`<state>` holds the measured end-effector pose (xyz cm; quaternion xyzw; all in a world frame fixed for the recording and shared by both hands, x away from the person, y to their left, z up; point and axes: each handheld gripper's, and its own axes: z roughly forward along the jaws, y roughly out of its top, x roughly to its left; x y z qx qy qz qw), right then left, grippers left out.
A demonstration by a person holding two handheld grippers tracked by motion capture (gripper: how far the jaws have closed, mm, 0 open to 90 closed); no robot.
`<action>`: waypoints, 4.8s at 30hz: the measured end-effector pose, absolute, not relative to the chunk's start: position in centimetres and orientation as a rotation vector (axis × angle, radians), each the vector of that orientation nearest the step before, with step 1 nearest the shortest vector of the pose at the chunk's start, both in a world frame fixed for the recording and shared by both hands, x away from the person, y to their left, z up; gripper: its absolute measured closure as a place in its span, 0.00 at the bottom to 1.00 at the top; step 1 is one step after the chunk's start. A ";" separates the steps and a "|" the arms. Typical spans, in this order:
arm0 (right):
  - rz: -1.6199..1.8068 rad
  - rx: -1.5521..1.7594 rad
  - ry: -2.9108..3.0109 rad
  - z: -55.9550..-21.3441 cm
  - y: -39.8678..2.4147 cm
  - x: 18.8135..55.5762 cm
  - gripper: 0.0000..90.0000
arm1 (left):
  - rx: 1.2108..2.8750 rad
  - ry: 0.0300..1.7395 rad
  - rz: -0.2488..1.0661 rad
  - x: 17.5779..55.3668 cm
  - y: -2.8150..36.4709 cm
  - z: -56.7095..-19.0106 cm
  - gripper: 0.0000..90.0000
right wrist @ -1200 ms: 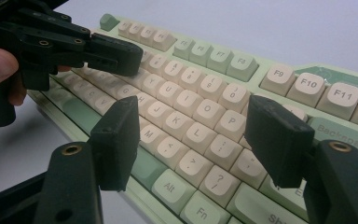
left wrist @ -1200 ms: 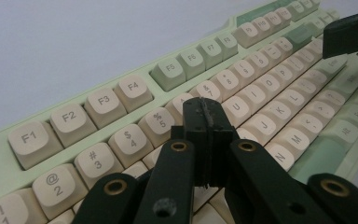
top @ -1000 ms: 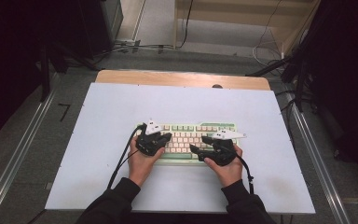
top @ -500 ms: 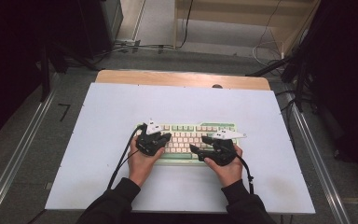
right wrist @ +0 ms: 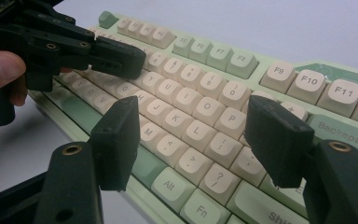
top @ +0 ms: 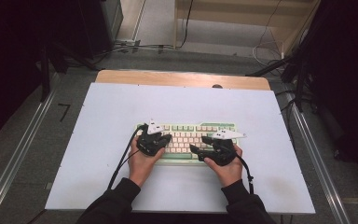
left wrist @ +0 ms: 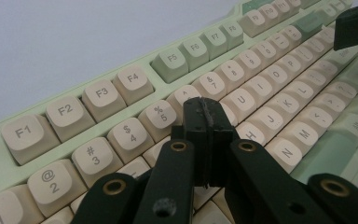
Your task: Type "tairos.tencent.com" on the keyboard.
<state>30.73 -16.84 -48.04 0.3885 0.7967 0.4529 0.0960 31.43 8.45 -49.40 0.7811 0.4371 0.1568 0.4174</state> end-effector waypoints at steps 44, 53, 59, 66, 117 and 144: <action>1.287 1.095 2.409 -48.0 -15.8 31.1 0.93 | 1.688 1.203 0.459 29.4 14.3 -47.3 0.39; 1.231 1.094 2.447 -48.2 -16.0 31.1 0.98 | 1.662 1.269 0.500 29.2 16.4 -47.6 0.36; 1.205 1.092 2.464 -48.4 -16.1 31.0 0.98 | 1.641 1.295 0.513 29.3 17.3 -47.7 0.36; 1.175 1.093 2.481 -48.7 -16.2 30.9 0.98 | 1.637 1.308 0.524 29.3 17.7 -47.8 0.36; 1.328 1.157 2.355 -47.8 -16.9 31.7 0.41 | 1.712 1.215 0.457 28.5 16.2 -47.9 0.62; 1.330 1.155 2.341 -47.5 -16.1 32.6 0.40 | 1.925 1.028 0.291 28.2 11.9 -49.0 1.00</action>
